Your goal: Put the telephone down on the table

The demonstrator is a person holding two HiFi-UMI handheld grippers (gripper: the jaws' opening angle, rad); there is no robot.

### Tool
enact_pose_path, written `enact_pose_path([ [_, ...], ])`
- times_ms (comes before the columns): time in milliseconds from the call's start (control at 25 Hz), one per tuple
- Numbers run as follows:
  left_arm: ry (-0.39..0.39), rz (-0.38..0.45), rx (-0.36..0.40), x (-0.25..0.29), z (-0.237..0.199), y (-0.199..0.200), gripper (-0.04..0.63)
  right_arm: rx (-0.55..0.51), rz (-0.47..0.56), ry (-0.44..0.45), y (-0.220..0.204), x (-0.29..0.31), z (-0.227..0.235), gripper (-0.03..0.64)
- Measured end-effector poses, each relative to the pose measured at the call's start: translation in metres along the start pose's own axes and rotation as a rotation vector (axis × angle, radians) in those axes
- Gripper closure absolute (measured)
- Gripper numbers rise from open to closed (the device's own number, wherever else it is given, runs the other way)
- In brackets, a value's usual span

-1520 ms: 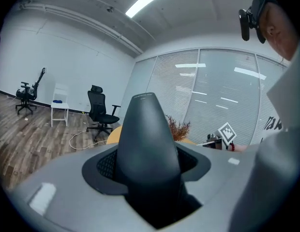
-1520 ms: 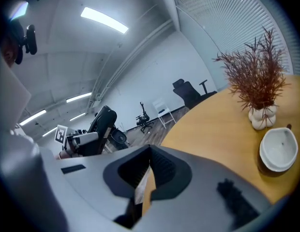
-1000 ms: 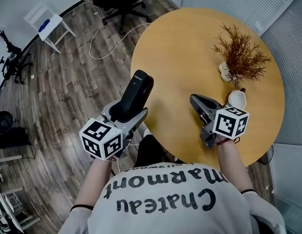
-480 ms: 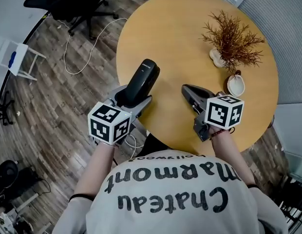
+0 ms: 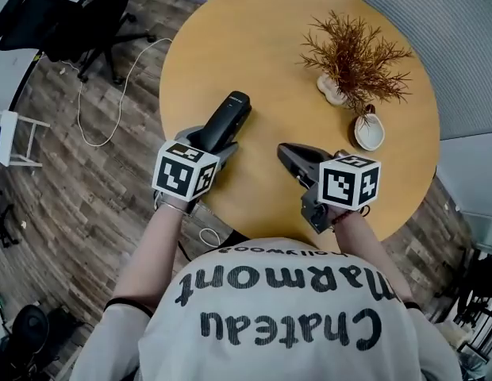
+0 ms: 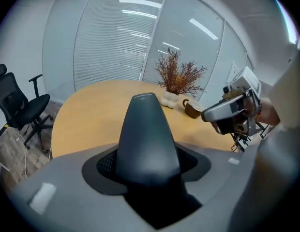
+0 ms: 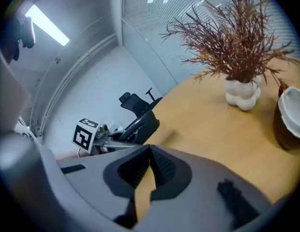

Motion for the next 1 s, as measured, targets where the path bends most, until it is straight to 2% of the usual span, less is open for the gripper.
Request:
enact_pose_path([
  [520, -0.047, -0.105, 0.039, 0.039, -0.011, 0.002, 0.302, 0.041, 0.038, -0.114, -0.007, -0.026, 0.016, 0.601],
  [1000, -0.062, -0.155, 0.096, 0.054, -0.001, -0.004, 0.301, 0.042, 0.051, -0.14, -0.013, -0.039, 0.017, 0.601],
])
Point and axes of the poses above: the fingertips, and each gripper's own axes: x forward along the fingers, z to its right, y out of its top, the point moved 4 cm from there along -x, backward along the fingers, and after that the axes turned 12 degrees about y, right-handed, at the moved point
